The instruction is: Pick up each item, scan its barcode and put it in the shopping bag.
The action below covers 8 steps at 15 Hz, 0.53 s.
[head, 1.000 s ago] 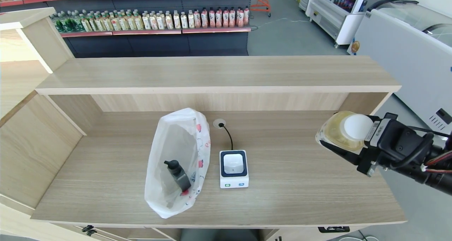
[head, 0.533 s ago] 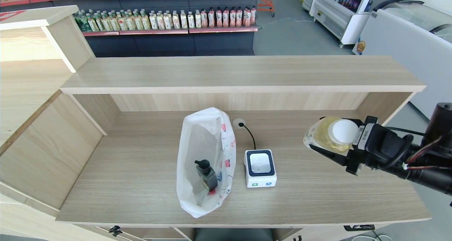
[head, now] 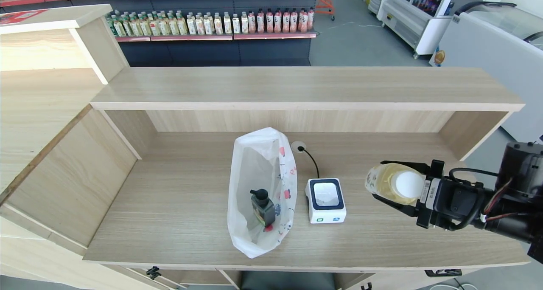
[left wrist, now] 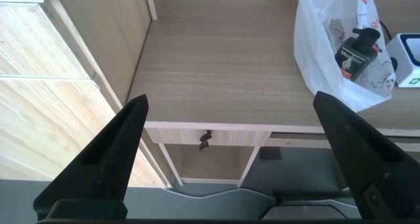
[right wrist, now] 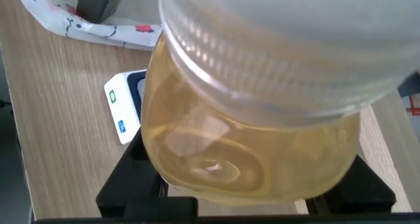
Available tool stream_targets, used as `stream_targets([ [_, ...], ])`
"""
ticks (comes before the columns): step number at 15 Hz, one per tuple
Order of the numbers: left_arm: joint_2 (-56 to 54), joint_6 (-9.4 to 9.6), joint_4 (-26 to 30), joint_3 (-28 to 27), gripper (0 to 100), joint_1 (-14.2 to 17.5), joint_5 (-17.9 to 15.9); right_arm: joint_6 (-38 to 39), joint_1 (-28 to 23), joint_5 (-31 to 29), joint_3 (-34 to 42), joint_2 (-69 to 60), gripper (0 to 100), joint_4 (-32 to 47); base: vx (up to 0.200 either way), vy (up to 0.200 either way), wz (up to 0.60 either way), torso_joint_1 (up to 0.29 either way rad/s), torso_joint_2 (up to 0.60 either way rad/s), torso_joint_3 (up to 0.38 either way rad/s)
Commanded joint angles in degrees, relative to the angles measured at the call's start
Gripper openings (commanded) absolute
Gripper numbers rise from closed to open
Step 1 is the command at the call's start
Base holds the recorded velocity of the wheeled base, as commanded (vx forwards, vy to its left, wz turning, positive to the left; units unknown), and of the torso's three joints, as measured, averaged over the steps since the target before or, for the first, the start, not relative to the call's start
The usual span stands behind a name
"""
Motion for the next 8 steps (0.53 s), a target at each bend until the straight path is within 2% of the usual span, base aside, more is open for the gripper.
stream_targets([
  [1,0.0,-0.01,0.0,0.0,100,0.1,0.0,-1.2,-1.2,1.0,0.2,1.8,0,0.2,0.0,0.0,0.0,0.0,0.0,0.0],
  [8,0.0,-0.01,0.0,0.0,100,0.1,0.0,-8.7,-3.2,6.1,-0.4,8.3,0,-1.4,0.0,0.0,0.0,0.0,0.0,0.0],
])
